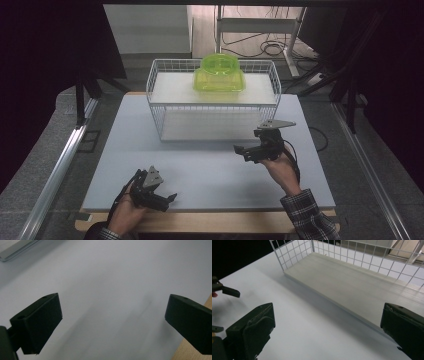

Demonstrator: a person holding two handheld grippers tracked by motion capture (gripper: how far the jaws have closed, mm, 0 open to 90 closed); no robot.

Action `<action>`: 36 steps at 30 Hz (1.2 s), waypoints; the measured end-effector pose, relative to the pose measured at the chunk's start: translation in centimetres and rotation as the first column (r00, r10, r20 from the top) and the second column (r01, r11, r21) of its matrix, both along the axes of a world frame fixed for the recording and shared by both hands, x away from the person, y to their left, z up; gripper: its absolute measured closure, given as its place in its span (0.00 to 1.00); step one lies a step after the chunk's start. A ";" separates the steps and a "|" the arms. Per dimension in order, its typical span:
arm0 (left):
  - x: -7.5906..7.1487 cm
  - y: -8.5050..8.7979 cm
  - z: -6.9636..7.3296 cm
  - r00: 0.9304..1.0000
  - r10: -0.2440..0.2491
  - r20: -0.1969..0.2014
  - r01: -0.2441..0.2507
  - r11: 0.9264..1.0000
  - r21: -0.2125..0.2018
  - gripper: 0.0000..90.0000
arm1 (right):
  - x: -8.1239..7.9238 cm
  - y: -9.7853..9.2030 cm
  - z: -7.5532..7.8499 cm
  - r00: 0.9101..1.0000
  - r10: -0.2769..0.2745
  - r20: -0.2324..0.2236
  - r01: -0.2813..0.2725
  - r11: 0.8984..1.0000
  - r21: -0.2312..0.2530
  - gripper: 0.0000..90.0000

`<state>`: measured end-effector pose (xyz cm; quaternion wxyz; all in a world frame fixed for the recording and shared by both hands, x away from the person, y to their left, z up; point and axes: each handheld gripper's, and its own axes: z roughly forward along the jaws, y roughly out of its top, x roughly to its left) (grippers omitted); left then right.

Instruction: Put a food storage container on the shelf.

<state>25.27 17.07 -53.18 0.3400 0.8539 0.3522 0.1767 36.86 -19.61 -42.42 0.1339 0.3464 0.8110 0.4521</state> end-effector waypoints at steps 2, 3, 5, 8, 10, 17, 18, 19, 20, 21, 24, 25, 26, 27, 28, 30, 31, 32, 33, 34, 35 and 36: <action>0.0 0.0 0.0 1.000 0.000 0.000 0.000 1.000 0.001 0.01 | -0.2 -0.1 -0.3 1.000 -0.002 0.001 0.002 1.000 -0.007 0.00; 0.0 0.0 0.0 1.000 -0.001 -0.001 0.001 1.000 0.000 0.01 | -0.3 -0.2 -0.4 1.000 -0.003 -0.001 0.003 1.000 -0.008 0.00; 0.0 0.0 0.0 1.000 -0.001 -0.001 0.001 1.000 0.000 0.01 | -0.5 -0.4 -0.6 1.000 -0.004 0.003 0.004 1.000 -0.011 0.00; 0.0 0.0 0.0 1.000 0.000 -0.001 0.000 1.000 -0.003 0.01 | -0.8 -0.6 -1.0 1.000 -0.007 0.001 0.007 1.000 -0.013 0.00; -0.1 0.0 0.0 1.000 0.001 0.000 -0.001 1.000 -0.004 0.01 | -1.0 -0.8 -1.3 1.000 -0.009 -0.002 0.009 1.000 -0.015 0.00; -0.1 0.0 0.1 1.000 0.002 0.003 -0.002 1.000 -0.004 0.01 | -1.7 -1.6 -2.3 1.000 -0.019 -0.007 0.019 0.999 -0.029 0.00; -0.1 0.0 0.1 1.000 0.002 0.004 -0.002 1.000 -0.004 0.01 | -1.9 -1.8 -2.4 1.000 -0.024 -0.010 0.023 0.999 -0.031 0.00; -0.1 0.0 0.1 1.000 0.002 0.004 -0.002 1.000 -0.004 0.01 | -1.9 -1.9 -2.6 1.000 -0.027 -0.014 0.026 0.999 -0.033 0.00; -0.1 0.0 0.1 1.000 0.002 0.005 -0.002 1.000 -0.004 0.01 | -2.0 -2.0 -2.7 0.999 -0.029 -0.016 0.029 0.999 -0.033 0.00; -0.1 0.0 0.1 1.000 0.002 0.005 -0.002 1.000 -0.003 0.01 | -2.1 -2.2 -2.9 0.999 -0.033 -0.017 0.033 0.999 -0.036 0.00; -0.1 0.0 0.1 1.000 0.002 0.006 -0.002 1.000 -0.004 0.01 | -2.4 -2.7 -3.3 0.999 -0.042 -0.020 0.041 0.998 -0.041 0.00; -0.1 0.0 0.1 1.000 0.002 0.007 -0.002 1.000 -0.004 0.01 | -2.5 -2.9 -3.4 0.999 -0.045 -0.022 0.044 0.998 -0.042 0.00; -0.1 0.1 0.1 1.000 0.003 0.007 -0.003 1.000 -0.004 0.01 | -2.5 -3.0 -3.5 0.999 -0.047 -0.021 0.046 0.998 -0.043 0.00; -0.1 0.1 0.0 1.000 0.003 0.008 -0.003 1.000 -0.003 0.01 | -2.7 -3.2 -3.7 0.998 -0.054 -0.026 0.052 0.998 -0.043 0.00; -0.1 0.0 0.0 1.000 0.005 0.010 -0.005 1.000 -0.006 0.01 | -2.8 -3.4 -3.8 0.998 -0.056 -0.029 0.055 0.998 -0.042 0.00; -0.1 0.0 0.0 1.000 0.002 0.013 -0.002 1.000 -0.002 0.01 | -3.0 -3.7 -4.2 0.997 -0.062 -0.034 0.061 0.997 -0.045 0.00; -0.1 0.0 0.0 1.000 0.002 0.014 -0.002 1.000 0.000 0.01 | -3.1 -3.8 -4.3 0.997 -0.066 -0.035 0.064 0.997 -0.047 0.00; -0.1 0.0 0.0 1.000 0.002 0.014 -0.002 1.000 0.001 0.01 | -3.2 -4.0 -4.5 0.997 -0.067 -0.037 0.065 0.997 -0.052 0.00; -0.1 0.0 0.0 1.000 0.002 0.014 -0.002 1.000 0.002 0.01 | -3.3 -4.1 -4.7 0.997 -0.072 -0.038 0.070 0.996 -0.056 0.00; -0.1 0.0 0.0 1.000 0.001 0.014 -0.001 1.000 0.002 0.01 | -3.4 -4.3 -4.9 0.996 -0.075 -0.039 0.073 0.996 -0.060 0.00; -0.1 0.0 0.0 1.000 0.001 0.015 -0.001 1.000 0.002 0.01 | -3.5 -4.4 -5.1 0.996 -0.078 -0.043 0.075 0.995 -0.062 0.00; -0.1 0.0 0.0 1.000 0.001 0.015 -0.001 1.000 0.003 0.01 | -3.6 -4.5 -5.2 0.996 -0.080 -0.045 0.077 0.995 -0.064 0.00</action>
